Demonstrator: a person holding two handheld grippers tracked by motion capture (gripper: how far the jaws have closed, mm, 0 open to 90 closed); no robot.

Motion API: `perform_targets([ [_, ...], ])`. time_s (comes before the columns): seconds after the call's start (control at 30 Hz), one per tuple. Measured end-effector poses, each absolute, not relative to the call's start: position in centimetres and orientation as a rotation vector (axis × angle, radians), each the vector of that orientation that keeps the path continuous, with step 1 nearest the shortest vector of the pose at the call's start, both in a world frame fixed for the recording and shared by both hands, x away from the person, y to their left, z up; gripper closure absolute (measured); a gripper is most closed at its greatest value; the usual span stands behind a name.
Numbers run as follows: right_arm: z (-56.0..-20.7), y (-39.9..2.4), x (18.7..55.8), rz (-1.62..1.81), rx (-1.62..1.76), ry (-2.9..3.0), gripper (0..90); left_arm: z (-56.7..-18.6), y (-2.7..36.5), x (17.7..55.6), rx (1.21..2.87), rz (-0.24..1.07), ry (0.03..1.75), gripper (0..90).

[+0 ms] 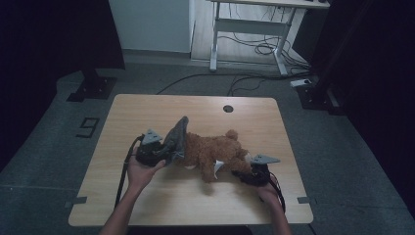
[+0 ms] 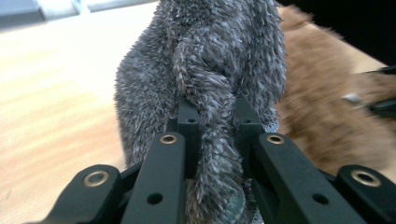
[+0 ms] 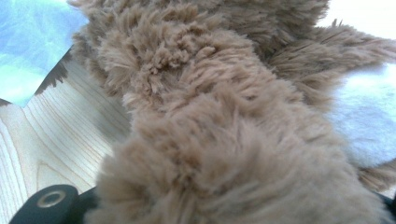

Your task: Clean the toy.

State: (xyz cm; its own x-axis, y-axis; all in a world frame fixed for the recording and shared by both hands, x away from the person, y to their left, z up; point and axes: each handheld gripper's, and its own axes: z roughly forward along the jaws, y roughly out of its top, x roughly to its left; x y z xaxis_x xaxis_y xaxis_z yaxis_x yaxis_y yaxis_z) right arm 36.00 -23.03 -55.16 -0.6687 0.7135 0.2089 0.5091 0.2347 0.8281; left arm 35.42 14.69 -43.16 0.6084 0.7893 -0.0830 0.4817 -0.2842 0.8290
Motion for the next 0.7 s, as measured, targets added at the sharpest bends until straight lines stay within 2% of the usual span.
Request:
perform_targets([
  [0.23,-55.2,-23.0,36.0,1.41,1.159,2.293,56.9,-42.3,9.0,36.3,2.001,0.39,0.912,78.2],
  [0.5,-55.1,-23.0,35.9,1.408,1.164,2.295,56.9,-43.7,2.2,37.7,2.082,0.305,0.842,78.2],
  [0.7,-55.2,-23.1,36.0,1.395,1.171,2.298,56.8,-44.7,0.0,37.8,2.114,0.3,0.832,78.3],
])
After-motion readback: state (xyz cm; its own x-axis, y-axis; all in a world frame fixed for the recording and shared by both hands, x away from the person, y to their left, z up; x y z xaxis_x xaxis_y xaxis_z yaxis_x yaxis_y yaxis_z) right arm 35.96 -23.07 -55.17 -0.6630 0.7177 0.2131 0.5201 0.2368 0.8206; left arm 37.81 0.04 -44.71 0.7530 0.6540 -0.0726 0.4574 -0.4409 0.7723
